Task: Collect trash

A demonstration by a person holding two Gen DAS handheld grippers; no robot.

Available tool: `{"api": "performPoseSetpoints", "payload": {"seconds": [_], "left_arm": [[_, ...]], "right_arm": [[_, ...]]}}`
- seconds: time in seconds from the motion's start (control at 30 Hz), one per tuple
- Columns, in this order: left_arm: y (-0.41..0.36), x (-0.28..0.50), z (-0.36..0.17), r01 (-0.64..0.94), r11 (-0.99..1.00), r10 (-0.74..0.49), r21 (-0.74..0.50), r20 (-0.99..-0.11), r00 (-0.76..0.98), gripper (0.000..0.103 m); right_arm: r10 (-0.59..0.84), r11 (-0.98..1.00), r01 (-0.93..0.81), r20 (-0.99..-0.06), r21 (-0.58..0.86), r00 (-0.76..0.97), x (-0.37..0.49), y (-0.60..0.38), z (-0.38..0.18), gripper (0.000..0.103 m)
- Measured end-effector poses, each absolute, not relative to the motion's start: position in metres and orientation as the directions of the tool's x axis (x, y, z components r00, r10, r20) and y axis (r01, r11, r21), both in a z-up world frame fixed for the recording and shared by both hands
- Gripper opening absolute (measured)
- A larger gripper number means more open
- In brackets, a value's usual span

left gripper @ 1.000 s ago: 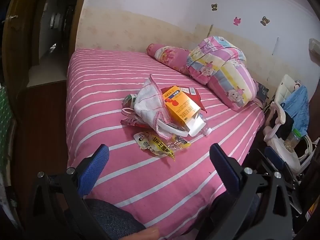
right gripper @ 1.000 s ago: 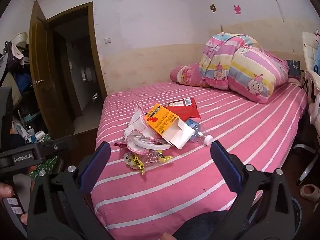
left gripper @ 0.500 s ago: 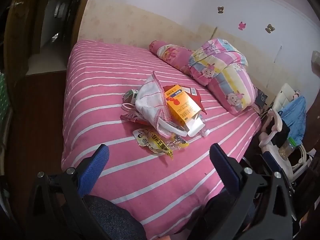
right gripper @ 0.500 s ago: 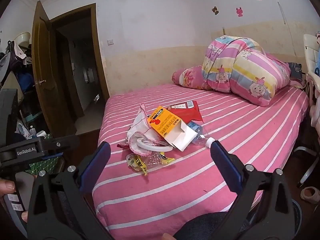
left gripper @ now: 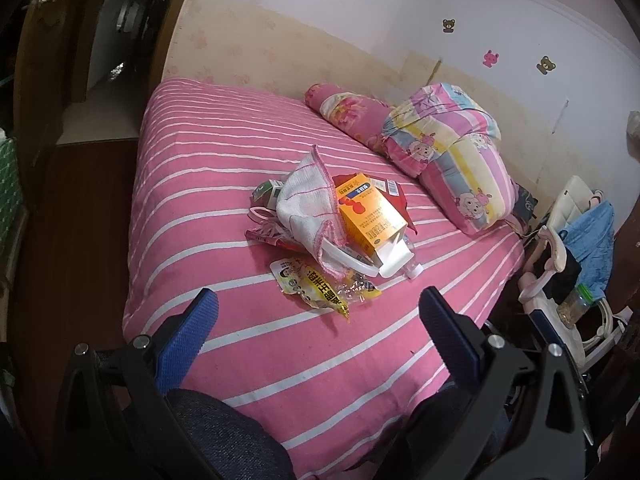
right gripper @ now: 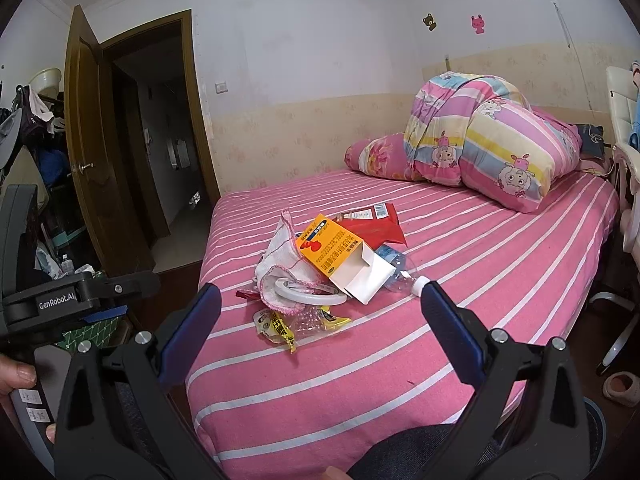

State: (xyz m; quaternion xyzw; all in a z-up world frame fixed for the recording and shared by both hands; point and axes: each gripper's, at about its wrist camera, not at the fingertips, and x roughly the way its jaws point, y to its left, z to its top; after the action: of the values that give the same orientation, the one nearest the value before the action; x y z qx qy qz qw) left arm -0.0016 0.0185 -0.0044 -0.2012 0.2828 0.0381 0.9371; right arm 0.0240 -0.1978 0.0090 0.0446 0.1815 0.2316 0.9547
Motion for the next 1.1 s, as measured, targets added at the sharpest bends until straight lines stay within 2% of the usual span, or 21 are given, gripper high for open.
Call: {"api": "performPoseSetpoints", "payload": {"seconds": [0.63, 1.1], "left_arm": [[0.007, -0.001, -0.003, -0.163, 0.941, -0.023, -0.296, -0.536, 0.844, 0.097], [0.001, 0.001, -0.003, -0.137, 0.947, -0.041, -0.290, -0.532, 0.846, 0.097]], "right_arm": [[0.461, 0.888, -0.426, -0.322, 0.175, 0.827, 0.023, -0.198, 0.009, 0.099], [0.470, 0.881, -0.412, -0.319, 0.233, 0.823, 0.027, -0.206, 0.011, 0.099]]}}
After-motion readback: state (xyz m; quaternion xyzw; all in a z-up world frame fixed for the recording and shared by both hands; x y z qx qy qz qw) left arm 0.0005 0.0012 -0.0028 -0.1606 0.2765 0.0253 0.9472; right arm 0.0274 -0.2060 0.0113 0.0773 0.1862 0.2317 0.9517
